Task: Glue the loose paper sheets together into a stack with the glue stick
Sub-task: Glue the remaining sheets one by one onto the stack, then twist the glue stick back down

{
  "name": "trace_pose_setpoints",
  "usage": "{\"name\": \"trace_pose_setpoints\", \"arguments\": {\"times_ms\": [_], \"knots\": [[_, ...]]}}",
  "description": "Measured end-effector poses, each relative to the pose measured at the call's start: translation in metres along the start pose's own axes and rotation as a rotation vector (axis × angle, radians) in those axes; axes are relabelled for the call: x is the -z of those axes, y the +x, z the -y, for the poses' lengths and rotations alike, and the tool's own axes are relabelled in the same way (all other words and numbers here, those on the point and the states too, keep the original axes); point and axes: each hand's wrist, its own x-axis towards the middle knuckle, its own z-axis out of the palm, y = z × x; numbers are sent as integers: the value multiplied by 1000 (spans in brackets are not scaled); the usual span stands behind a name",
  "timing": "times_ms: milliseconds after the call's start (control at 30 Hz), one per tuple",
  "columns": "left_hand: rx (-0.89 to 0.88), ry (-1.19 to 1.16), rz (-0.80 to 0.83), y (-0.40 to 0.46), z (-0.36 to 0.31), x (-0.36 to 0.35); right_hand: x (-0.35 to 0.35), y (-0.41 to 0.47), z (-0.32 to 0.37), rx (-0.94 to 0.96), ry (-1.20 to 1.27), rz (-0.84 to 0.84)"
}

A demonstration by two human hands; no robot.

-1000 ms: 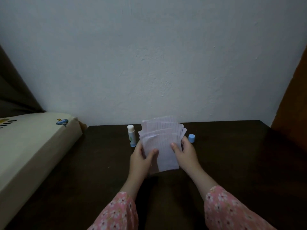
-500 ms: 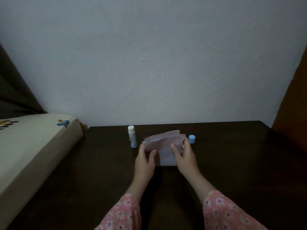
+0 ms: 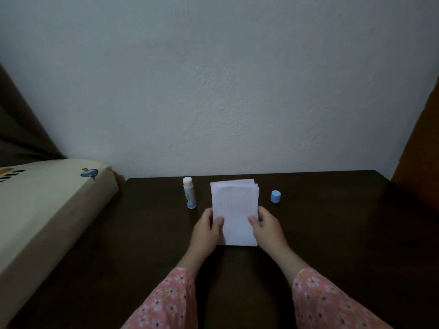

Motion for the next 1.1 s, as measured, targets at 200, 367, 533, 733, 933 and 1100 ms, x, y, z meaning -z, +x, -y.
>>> {"name": "trace_pose_setpoints", "arguments": {"times_ms": [200,367,533,733,933,1100], "knots": [[137,44,-311,34,6,17,5,30,5,-84,-38,14],[230,75,-440,63,12,27,7,54,0,-135,-112,-5],[281,24,-447,91,17,26,16,70,-11,-202,-236,-18],[288,49,-445,99,19,19,28,83,-27,-298,-418,4],[152,130,-350,87,21,4,35,83,-31,-365,-533,-113],[103,149,-315,77,16,-8,36,77,-34,-349,-550,-128]]}}
